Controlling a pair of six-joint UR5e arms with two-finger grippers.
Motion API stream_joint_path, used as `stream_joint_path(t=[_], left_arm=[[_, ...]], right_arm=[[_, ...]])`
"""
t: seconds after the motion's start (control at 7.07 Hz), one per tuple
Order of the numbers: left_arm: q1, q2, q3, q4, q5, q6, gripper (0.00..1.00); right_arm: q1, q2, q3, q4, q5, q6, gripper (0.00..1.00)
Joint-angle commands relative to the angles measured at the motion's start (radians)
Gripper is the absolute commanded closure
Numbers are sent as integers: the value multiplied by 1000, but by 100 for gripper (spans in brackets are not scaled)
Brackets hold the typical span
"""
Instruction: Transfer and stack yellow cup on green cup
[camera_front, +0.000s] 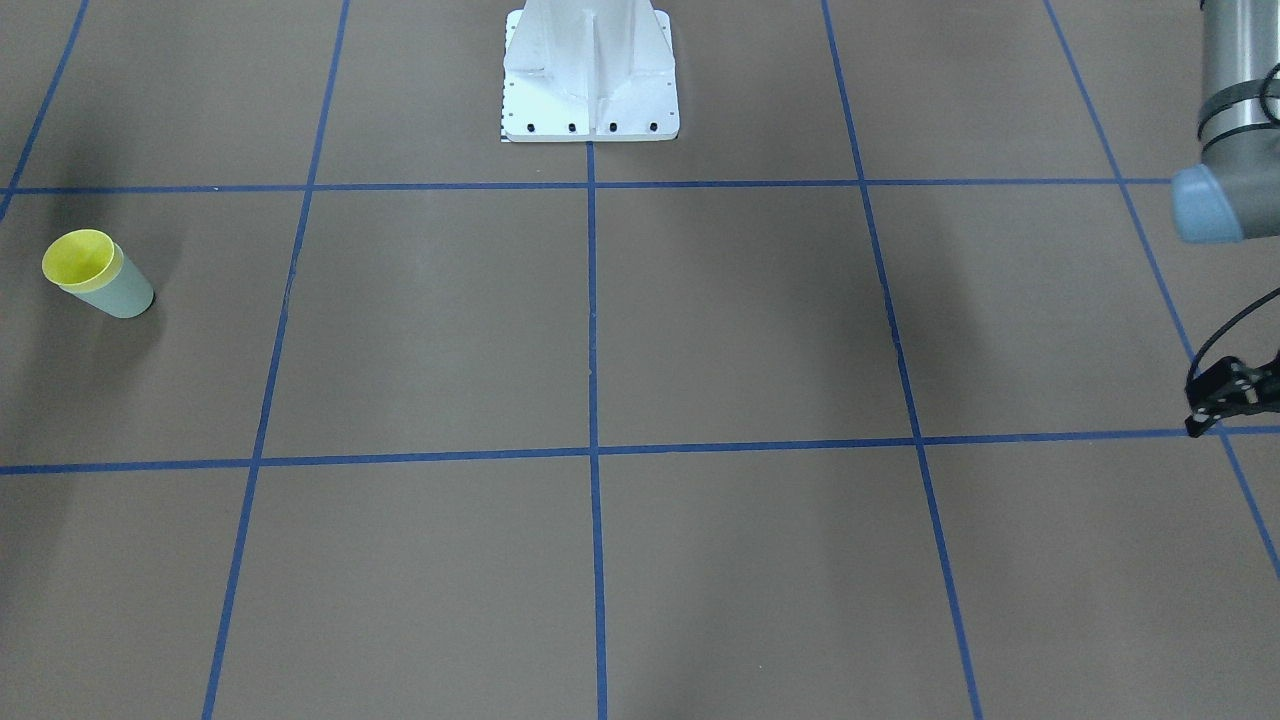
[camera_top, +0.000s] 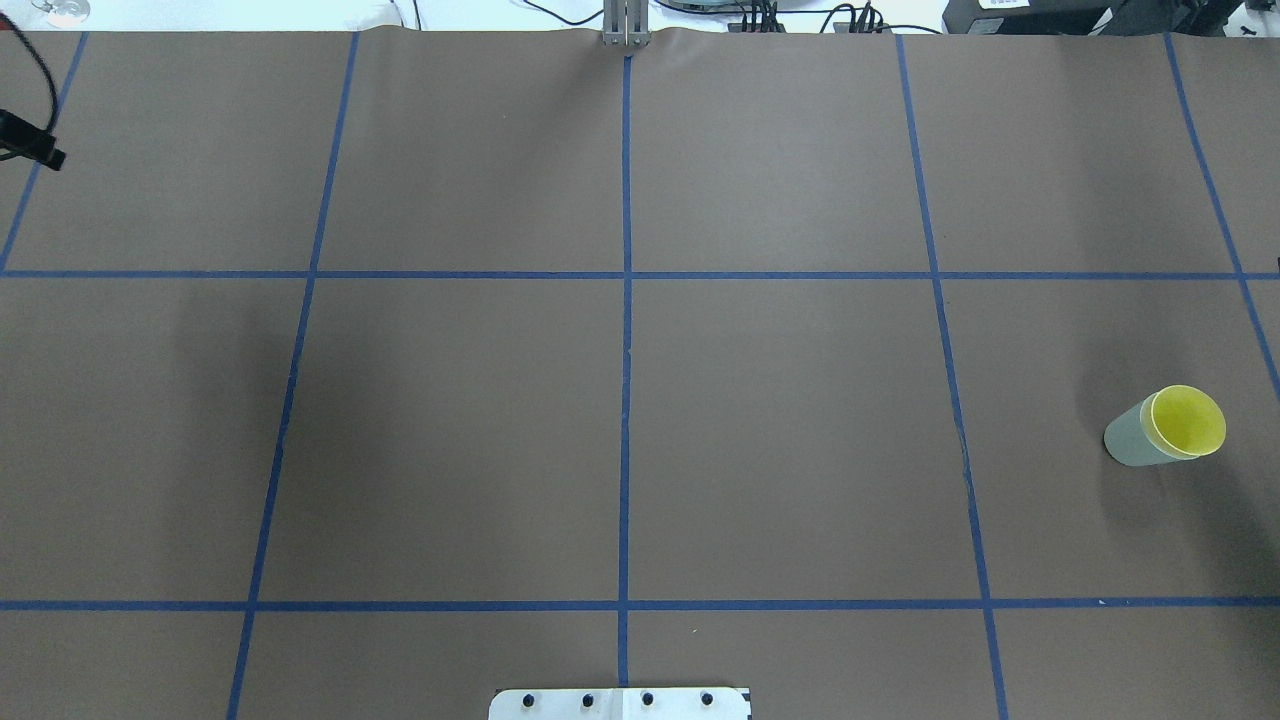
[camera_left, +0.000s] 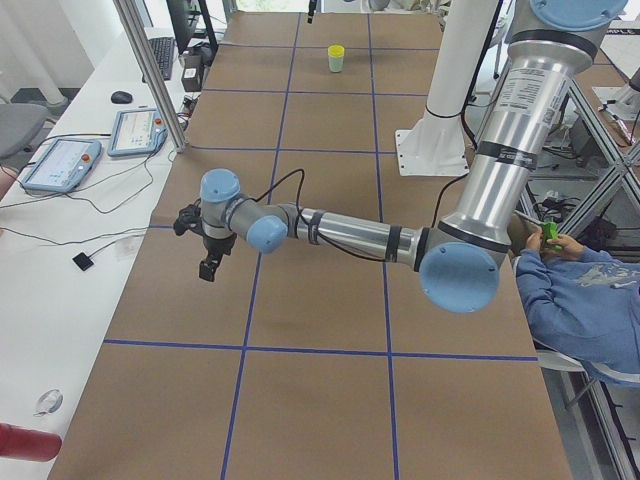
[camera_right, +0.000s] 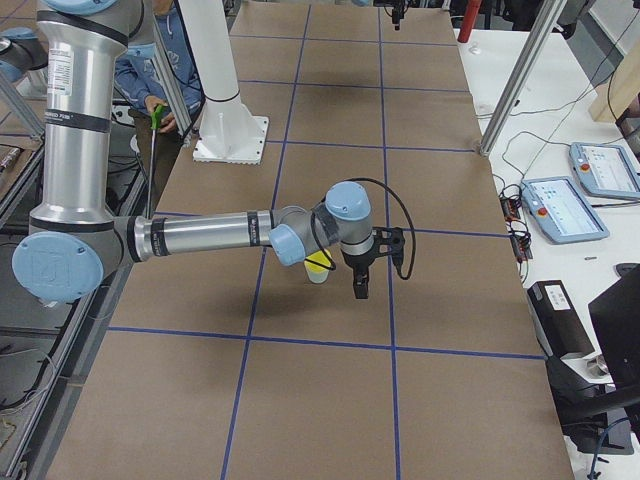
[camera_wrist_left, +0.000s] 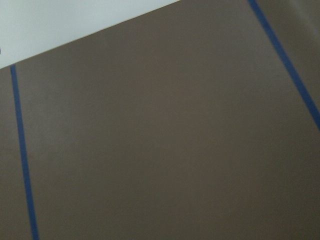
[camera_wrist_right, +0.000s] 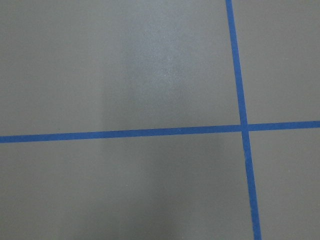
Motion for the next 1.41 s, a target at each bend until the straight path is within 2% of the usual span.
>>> stream_joint_path(t=[0.0, 0.14, 0.42, 0.57, 0.71, 0.85, 0.99, 1.27], left_arm=[[-185, 173, -61, -2, -199, 41, 0], [-197, 320, -164, -36, -167, 82, 0], [-229, 373, -246, 63, -127, 97, 0], [-233, 393, -339, 228, -122, 97, 0], [-224, 387, -436, 407, -77, 99, 0], [-214, 404, -493, 445, 51, 128, 0], [-212, 444, -486, 446, 71, 207, 0], [-212, 455, -485, 412, 59, 209, 0]], right_arm=[[98, 79, -4, -244, 27, -233, 0], [103, 77, -1, -244, 28, -238, 0], [102, 99, -82, -230, 23, -240, 0], [99, 100, -79, -232, 20, -240, 0], [96, 100, -81, -233, 19, -240, 0], [93, 100, -76, -233, 7, -240, 0], [92, 100, -75, -233, 5, -240, 0], [94, 85, -50, -236, -7, -230, 0]])
